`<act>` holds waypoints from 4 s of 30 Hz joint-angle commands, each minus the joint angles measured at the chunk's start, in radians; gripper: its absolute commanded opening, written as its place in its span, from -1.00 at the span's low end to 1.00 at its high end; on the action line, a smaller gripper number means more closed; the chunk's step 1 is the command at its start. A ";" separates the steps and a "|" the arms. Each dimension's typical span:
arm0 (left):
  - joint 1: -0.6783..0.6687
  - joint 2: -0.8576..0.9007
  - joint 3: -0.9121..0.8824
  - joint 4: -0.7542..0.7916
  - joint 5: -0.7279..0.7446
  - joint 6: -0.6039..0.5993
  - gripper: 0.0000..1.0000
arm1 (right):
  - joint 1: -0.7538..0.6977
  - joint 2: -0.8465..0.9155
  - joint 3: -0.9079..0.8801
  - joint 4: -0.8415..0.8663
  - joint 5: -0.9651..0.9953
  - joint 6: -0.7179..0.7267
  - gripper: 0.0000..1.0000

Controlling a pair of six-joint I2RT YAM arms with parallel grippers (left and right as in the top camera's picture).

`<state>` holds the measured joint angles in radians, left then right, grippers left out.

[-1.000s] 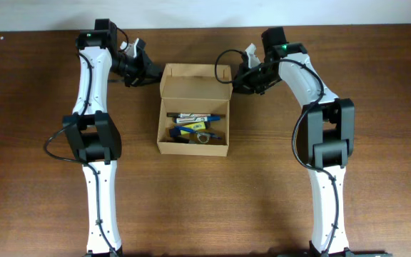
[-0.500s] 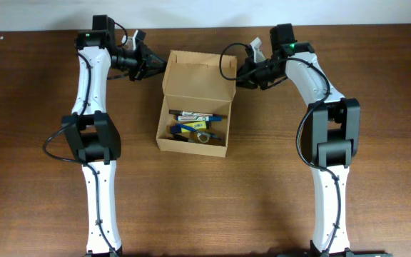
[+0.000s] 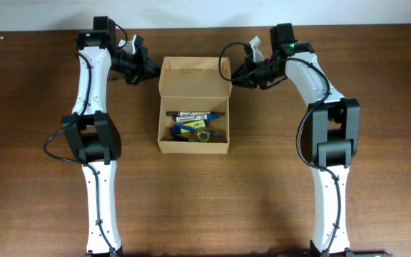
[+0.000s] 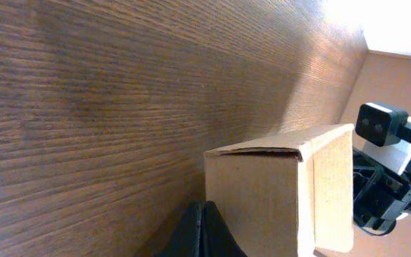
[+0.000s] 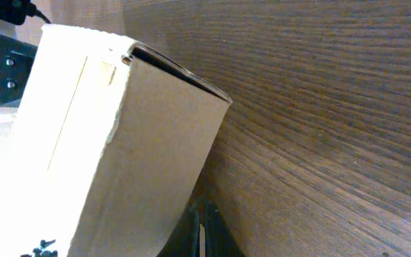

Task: Pack container
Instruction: 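Grip the lid with both grippers and swing it forward over the box, then press the lid down onto the box with both grippers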

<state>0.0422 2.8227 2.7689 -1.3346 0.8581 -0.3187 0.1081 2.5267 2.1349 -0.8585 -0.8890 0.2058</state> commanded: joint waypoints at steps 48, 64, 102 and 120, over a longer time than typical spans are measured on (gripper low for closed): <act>-0.016 0.094 -0.002 0.114 0.229 -0.061 -0.97 | 0.034 0.020 -0.003 0.108 -0.070 -0.015 -0.92; -0.037 0.094 0.217 0.026 0.211 0.069 -0.97 | 0.018 -0.105 0.005 0.003 -0.018 -0.154 -0.93; -0.057 -0.203 0.368 -0.353 -0.097 0.312 -0.97 | 0.233 -0.424 0.005 -0.369 0.491 -0.394 -0.92; -0.239 -0.371 0.296 -0.353 -0.565 0.312 -0.97 | 0.351 -0.496 0.005 -0.594 0.763 -0.412 -0.92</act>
<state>-0.1917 2.5717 3.0993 -1.6848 0.4126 -0.0231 0.4297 2.1006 2.1349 -1.4406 -0.1951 -0.1951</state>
